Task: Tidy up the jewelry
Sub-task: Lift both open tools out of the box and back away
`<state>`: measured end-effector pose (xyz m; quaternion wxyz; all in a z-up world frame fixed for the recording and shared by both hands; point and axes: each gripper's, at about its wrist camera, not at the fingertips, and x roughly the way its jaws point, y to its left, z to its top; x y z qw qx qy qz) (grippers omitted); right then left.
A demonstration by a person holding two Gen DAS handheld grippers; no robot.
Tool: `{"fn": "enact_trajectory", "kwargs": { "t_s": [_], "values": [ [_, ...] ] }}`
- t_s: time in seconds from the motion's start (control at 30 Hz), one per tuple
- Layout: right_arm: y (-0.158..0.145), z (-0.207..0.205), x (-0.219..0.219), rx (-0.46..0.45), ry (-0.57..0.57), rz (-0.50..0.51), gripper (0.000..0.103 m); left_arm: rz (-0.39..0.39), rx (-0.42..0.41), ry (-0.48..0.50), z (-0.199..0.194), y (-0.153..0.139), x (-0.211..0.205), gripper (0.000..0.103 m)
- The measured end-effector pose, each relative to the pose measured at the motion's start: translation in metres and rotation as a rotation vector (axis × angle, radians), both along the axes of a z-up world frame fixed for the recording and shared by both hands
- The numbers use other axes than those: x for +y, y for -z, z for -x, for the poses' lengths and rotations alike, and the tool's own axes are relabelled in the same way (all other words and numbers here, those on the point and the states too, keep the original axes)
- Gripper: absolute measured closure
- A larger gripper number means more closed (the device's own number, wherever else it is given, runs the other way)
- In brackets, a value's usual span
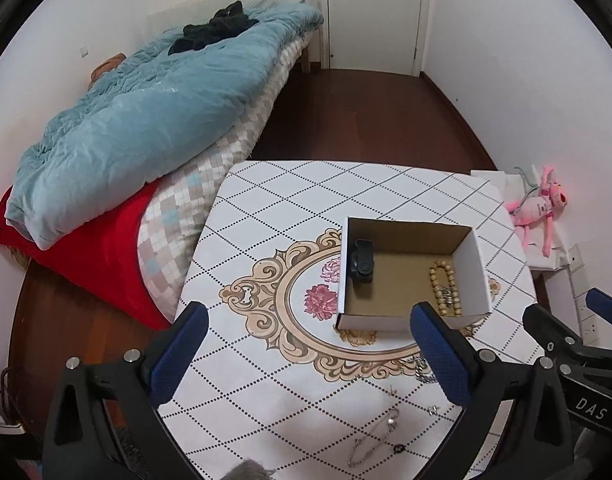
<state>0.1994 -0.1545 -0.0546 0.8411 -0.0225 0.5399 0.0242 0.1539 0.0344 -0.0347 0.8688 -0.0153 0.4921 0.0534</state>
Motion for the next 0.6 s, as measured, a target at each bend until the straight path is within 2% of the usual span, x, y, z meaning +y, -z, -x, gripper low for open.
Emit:
{"fn": "enact_trajectory", "kwargs": {
  "t_s": [0.27,0.33,0.47,0.6],
  "values": [
    [-0.02,0.022,0.0,-0.038,-0.003,-0.018,0.0,0.008,-0.024,-0.012,0.016,-0.015,0.003,0.0],
    [-0.02,0.026,-0.001,-0.038,-0.002,-0.021,0.0,-0.005,-0.008,-0.025,0.018,-0.011,0.004,0.0],
    [-0.006,0.034,-0.009,0.012,0.013,-0.056,0.0,-0.032,0.04,-0.039,0.026,0.009,0.005,0.0],
    [0.027,0.044,-0.02,0.09,0.034,-0.071,0.0,-0.018,0.125,-0.028,0.04,0.048,0.004,0.0]
  ]
}}
